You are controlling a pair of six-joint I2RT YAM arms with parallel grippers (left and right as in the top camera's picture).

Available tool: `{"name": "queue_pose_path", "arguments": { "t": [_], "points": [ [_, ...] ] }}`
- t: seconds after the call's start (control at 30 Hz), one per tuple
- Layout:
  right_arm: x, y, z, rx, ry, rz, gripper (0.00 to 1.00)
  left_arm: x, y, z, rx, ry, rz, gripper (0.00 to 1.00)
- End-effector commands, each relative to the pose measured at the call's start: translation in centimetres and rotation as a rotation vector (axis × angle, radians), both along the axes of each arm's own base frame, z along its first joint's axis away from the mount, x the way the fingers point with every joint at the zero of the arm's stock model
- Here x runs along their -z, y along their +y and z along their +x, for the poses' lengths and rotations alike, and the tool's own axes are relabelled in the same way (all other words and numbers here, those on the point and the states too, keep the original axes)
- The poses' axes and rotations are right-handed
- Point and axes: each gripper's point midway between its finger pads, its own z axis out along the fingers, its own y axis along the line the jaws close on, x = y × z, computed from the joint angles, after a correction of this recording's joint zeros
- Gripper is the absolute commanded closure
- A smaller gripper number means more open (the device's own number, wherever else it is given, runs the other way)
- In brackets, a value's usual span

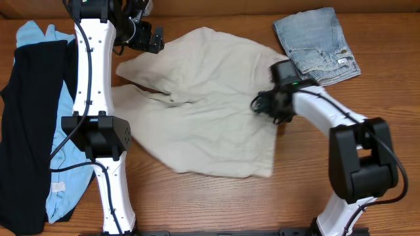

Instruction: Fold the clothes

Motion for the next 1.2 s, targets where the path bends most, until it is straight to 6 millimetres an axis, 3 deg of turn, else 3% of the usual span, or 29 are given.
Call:
{"name": "queue_pose_path", "arguments": {
  "t": [0.0, 0.13, 0.2, 0.23, 0.3, 0.43, 0.5, 0.63, 0.7, 0.77, 0.83, 0.9, 1.17],
  "points": [
    [2.5, -4.4, 0.0, 0.055, 0.050, -0.097, 0.27, -0.6, 0.4, 0.2, 0.018, -0.028, 0.015, 0.00],
    [-1.8, -5.1, 2.3, 0.081, 0.001, -0.080, 0.24, -1.2, 0.4, 0.2, -0.020, -0.031, 0.000, 0.00],
    [-5.9, -4.9, 3.1, 0.081, -0.044, -0.072, 0.23, -2.3, 0.4, -0.3, -0.052, -0.029, -0.013, 0.00],
    [-9.5, -4.5, 3.2, 0.074, -0.086, -0.057, 0.21, -3.6, 0.5, -1.0, -0.063, -0.038, -0.016, 0.00],
    [-14.4, -3.9, 2.5, 0.063, -0.139, -0.025, 0.20, -5.6, 0.6, -2.2, -0.082, -0.052, -0.016, 0.00],
    [-22.5, -2.9, -0.8, 0.035, -0.246, 0.055, 0.17, -9.5, 2.8, -5.0, -0.261, -0.073, 0.040, 0.00],
    [-25.4, -2.7, -3.1, 0.033, -0.289, 0.085, 0.15, -11.8, 2.9, -6.3, -0.318, -0.108, 0.015, 0.00],
    [-28.6, -2.7, -7.5, 0.028, -0.323, 0.106, 0.15, -15.2, 2.4, -8.7, -0.351, -0.159, -0.027, 0.00],
    [-29.4, -2.7, -9.7, 0.021, -0.316, 0.107, 0.15, -15.5, 2.1, -10.3, -0.347, -0.144, -0.022, 0.00],
    [-29.4, -2.7, -11.4, 0.015, -0.292, 0.103, 0.15, -14.7, 2.5, -11.8, -0.371, -0.095, 0.006, 0.00],
    [-28.7, -2.9, -13.3, 0.015, -0.237, 0.095, 0.15, -11.4, 4.4, -14.7, -0.478, 0.035, 0.101, 0.00],
    [-27.9, -3.0, -14.0, 0.016, -0.194, 0.090, 0.15, -8.8, 4.9, -16.5, -0.535, 0.126, 0.136, 0.00],
    [-24.4, -2.1, -13.4, 0.023, -0.139, 0.135, 0.15, 2.8, 3.0, -22.3, -0.601, 0.330, 0.042, 0.09]
  ]
}}
